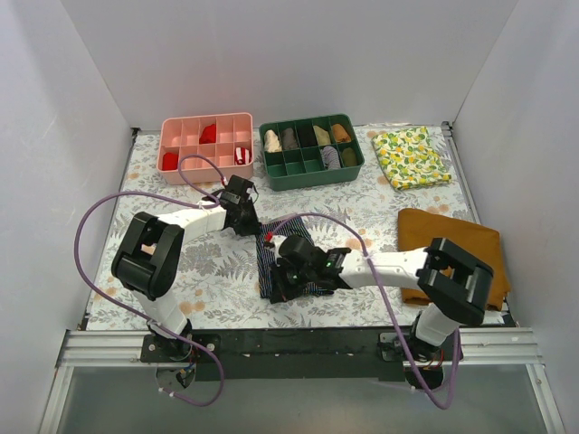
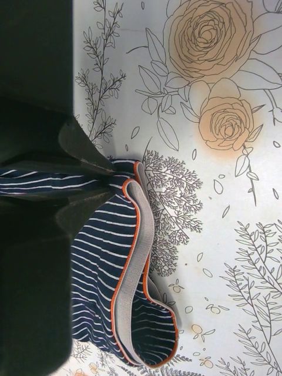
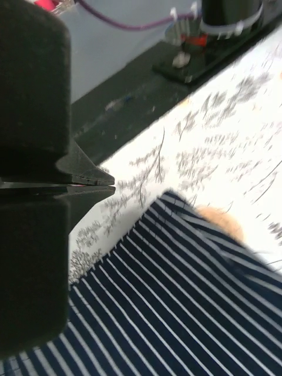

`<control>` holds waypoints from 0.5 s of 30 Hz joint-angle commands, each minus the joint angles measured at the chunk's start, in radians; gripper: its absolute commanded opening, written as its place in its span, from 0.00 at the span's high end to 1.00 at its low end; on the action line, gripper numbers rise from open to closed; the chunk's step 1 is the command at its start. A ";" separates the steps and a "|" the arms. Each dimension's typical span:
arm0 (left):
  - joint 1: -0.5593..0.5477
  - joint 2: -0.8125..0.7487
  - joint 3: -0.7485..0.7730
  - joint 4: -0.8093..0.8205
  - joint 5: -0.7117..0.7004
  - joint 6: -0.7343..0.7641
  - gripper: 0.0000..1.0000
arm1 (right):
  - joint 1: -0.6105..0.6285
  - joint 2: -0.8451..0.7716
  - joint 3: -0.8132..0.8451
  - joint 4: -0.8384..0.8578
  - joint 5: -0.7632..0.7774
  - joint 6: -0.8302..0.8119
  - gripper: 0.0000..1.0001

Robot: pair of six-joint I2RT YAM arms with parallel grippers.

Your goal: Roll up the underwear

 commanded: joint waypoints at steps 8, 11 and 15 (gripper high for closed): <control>0.007 0.004 0.024 0.005 -0.006 0.016 0.86 | -0.020 0.028 0.101 -0.016 0.202 -0.021 0.99; 0.009 0.002 0.025 0.003 -0.006 0.017 0.86 | -0.020 0.093 0.111 0.018 0.184 -0.021 0.99; 0.011 0.006 0.027 0.003 -0.006 0.017 0.86 | -0.019 0.127 0.094 0.023 0.144 -0.015 0.99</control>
